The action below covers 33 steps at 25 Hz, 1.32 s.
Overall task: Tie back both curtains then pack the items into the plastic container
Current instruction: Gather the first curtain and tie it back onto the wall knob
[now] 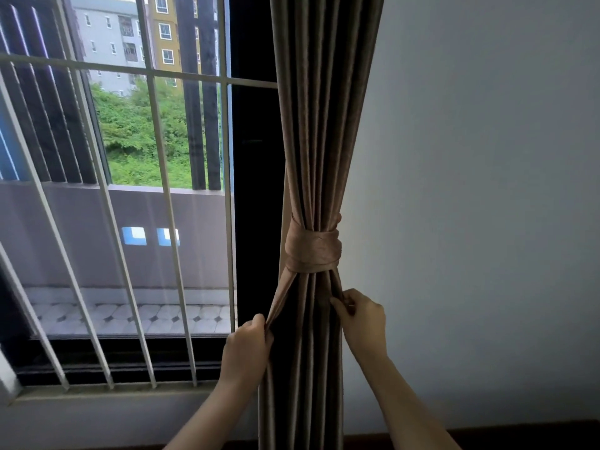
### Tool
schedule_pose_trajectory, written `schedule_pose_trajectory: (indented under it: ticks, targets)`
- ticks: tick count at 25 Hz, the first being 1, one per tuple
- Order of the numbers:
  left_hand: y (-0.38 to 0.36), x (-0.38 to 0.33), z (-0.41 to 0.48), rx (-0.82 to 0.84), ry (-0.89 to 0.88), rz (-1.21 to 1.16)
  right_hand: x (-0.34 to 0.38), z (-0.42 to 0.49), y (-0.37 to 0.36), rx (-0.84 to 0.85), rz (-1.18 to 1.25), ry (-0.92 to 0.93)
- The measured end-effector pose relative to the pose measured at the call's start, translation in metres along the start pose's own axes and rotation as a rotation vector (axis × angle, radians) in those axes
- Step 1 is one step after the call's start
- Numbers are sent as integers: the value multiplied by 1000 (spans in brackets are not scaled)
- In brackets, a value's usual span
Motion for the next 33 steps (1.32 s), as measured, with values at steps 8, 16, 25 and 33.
schedule_pose_trajectory:
  ticks: [8, 16, 25, 33]
  targets:
    - [3, -15, -14, -52, -32, 91, -14, -4, 5, -38, 30, -20]
    - [28, -26, -4, -102, -233, -95, 2, -2, 29, -110, 111, -49]
    - [12, -19, 30, -28, -101, -171, 36, 7, -11, 63, -41, 36]
    - [0, -44, -2, -121, -366, -33, 5, -13, -11, -14, -4, -3]
Point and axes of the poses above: each hand's wrist, its own z-axis towards the middle knuckle, its own y-axis out of the back of the hand, x = y × z, the point moved 7 cm from there along z, towards the middle knuckle, and after that the axes turned 3 degrees about -z, right-handed, at the moved point
